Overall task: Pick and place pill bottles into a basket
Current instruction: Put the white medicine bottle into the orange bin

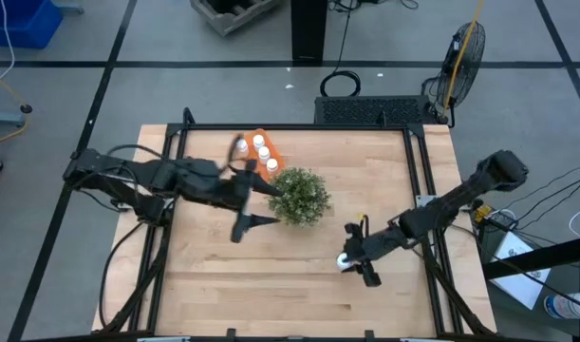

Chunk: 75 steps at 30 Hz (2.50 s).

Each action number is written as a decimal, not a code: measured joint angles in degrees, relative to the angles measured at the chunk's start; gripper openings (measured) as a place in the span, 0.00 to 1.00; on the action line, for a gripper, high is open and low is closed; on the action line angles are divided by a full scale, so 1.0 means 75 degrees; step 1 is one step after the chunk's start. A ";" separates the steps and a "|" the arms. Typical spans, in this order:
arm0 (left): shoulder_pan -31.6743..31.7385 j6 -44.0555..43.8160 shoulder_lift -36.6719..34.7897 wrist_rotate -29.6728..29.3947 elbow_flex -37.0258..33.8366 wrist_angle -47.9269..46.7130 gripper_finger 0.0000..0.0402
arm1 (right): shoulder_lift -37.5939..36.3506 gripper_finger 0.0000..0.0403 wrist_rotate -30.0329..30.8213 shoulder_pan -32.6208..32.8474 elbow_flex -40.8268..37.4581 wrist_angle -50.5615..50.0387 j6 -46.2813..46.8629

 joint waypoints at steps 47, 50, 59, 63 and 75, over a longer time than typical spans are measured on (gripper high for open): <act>0.0410 -0.0495 0.4057 0.0271 0.5533 -0.3848 0.73 | -0.0018 0.38 -0.0516 -0.2103 0.4719 -0.4190 -0.1489; 0.0369 -0.0582 0.4057 0.0305 0.5533 -0.4096 0.73 | 0.0112 0.38 -0.0672 -0.2135 0.4719 -0.4016 -0.1516; 0.0233 -0.0837 0.4057 0.0375 0.5533 -0.4538 0.73 | 0.0315 0.38 -0.0878 -0.2244 0.4719 -0.3566 -0.1571; 0.0244 -0.0917 0.4057 0.0383 0.5533 -0.4568 0.73 | 0.0424 0.38 -0.0884 -0.2255 0.4719 -0.3271 -0.1571; 0.0219 -0.1041 0.4057 0.0399 0.5530 -0.4777 0.73 | 0.0847 0.38 -0.0887 -0.2360 0.5367 -0.3390 -0.1798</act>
